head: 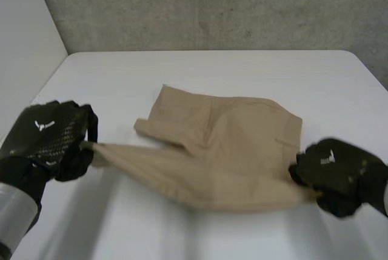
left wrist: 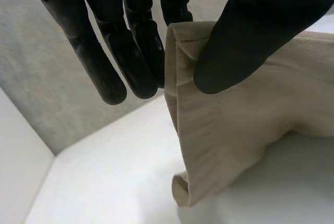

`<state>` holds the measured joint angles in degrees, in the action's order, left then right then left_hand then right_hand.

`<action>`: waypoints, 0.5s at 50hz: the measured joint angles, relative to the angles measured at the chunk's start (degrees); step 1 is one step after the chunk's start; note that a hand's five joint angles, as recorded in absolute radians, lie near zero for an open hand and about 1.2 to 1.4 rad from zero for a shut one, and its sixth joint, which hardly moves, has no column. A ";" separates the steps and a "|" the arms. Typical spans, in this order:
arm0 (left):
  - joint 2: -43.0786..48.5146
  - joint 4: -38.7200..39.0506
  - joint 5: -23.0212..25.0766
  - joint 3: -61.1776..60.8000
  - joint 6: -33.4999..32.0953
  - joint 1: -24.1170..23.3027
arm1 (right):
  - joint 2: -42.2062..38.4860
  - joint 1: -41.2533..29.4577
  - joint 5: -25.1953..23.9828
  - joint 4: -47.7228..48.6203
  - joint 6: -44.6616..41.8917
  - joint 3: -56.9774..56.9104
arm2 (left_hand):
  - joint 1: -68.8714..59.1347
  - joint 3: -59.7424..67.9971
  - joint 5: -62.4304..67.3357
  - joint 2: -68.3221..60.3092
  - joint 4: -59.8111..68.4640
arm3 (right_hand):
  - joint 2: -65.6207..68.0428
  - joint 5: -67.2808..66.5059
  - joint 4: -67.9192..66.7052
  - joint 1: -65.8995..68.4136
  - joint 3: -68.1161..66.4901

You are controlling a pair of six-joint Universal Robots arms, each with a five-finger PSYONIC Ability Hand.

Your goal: Fold the shorts.

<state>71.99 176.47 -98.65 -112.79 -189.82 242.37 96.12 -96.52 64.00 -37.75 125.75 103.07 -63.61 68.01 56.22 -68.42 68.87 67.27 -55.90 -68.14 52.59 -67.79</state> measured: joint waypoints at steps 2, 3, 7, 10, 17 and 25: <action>-0.12 -0.69 0.32 -0.11 0.05 -0.01 | 0.45 0.27 -0.09 -1.32 -1.41 0.36 | 0.00 0.00 0.00 0.00 0.00 | 0.00 0.00 0.00 0.00 0.00; -0.18 -2.14 0.89 -0.38 0.13 -0.05 | 1.57 1.56 -0.50 -5.05 -5.60 1.24 | 0.00 0.00 0.00 -0.01 0.00 | 0.00 0.00 0.00 0.00 0.00; 0.19 -2.94 1.16 -0.53 0.13 -0.05 | 1.66 3.15 -0.86 -6.36 -7.80 1.55 | 0.00 0.01 0.00 -0.01 0.00 | 0.00 0.00 0.00 0.00 0.00; 0.79 -2.93 1.19 -0.51 0.05 -0.03 | 0.75 4.36 -1.04 -5.51 -8.19 1.49 | 0.00 0.02 0.00 0.00 0.00 | 0.00 0.00 0.00 0.00 0.00; 8.43 -0.04 0.99 1.16 -0.39 0.06 | -6.03 4.51 -0.94 3.13 -1.81 -0.78 | 0.00 0.03 0.00 -0.14 0.01 | 0.00 -0.70 0.00 1.21 0.00; 22.32 6.88 0.76 8.92 -0.77 0.82 | -13.36 0.66 0.48 13.54 7.83 -6.69 | 0.00 0.03 0.00 -0.16 0.01 | 0.00 -1.04 0.00 2.22 0.00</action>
<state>94.31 183.34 -97.89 -103.87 -190.59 243.19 82.76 -95.85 64.48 -24.21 133.59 96.38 -63.61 68.04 56.22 -68.58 68.88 67.27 -56.94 -68.14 54.81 -67.79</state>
